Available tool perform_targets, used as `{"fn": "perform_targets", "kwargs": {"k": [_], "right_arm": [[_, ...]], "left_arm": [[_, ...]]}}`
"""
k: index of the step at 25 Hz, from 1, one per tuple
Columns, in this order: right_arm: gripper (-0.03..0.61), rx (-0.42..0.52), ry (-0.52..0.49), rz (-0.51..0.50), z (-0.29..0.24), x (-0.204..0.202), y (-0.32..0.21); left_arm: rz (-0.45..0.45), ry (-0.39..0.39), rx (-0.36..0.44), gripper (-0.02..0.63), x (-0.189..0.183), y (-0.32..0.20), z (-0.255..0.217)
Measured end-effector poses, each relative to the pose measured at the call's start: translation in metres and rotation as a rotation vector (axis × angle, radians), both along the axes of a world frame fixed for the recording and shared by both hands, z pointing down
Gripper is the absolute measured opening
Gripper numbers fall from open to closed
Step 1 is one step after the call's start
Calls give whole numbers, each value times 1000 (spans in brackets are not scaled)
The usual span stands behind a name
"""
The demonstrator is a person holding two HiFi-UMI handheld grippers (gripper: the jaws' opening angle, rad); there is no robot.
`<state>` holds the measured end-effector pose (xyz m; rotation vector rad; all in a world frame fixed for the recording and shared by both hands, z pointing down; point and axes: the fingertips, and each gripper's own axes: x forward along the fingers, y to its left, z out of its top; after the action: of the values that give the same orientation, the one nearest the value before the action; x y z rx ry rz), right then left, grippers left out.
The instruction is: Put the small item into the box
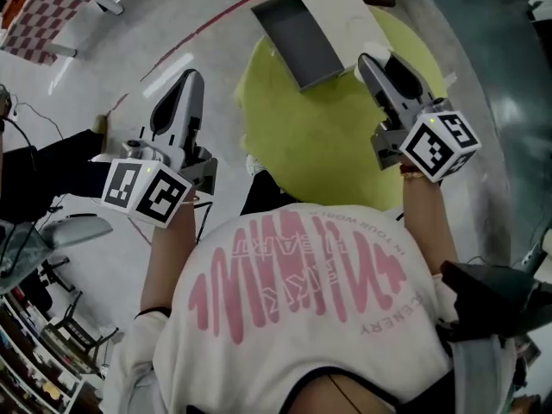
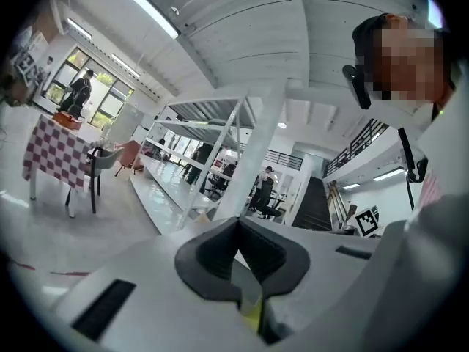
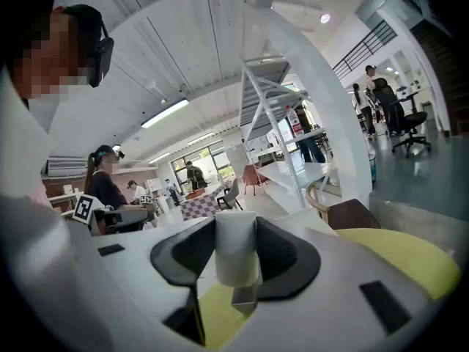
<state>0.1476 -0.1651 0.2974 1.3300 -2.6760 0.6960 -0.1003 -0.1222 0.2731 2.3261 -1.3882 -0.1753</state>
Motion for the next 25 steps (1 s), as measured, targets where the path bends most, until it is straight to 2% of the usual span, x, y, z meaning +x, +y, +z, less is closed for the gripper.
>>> {"fn": "perform_targets", "kwargs": {"k": [5,11,18,25], "right_arm": [[169,-5,5,54,1,-16,-16],[169,-33,-7,90,12,-37,-53],[169,-62,-7,128,38,-50,-55],[169,-108,11,144,64,-63,-68]], "left_arm": [[98,15,-26,6,-4,-38,11],[144,11,-47,6,-18,-86,21],[189,4,-80,6,-22,-92,38],[197,15,-122,6,-33,-99,61]]}}
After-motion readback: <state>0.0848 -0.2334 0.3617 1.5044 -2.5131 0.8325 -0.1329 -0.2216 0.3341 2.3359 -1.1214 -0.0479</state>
